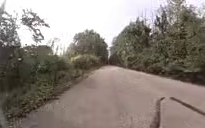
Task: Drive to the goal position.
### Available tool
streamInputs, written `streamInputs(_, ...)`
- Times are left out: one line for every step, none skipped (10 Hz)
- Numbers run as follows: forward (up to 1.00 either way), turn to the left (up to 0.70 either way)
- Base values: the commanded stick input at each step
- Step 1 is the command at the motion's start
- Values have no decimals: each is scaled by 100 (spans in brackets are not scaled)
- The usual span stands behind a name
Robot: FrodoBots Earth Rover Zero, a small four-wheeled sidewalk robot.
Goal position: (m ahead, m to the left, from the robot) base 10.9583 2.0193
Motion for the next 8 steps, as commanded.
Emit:
streamInputs(70,0)
streamInputs(70,0)
streamInputs(70,0)
streamInputs(70,0)
streamInputs(70,0)
streamInputs(70,0)
streamInputs(70,0)
streamInputs(70,0)
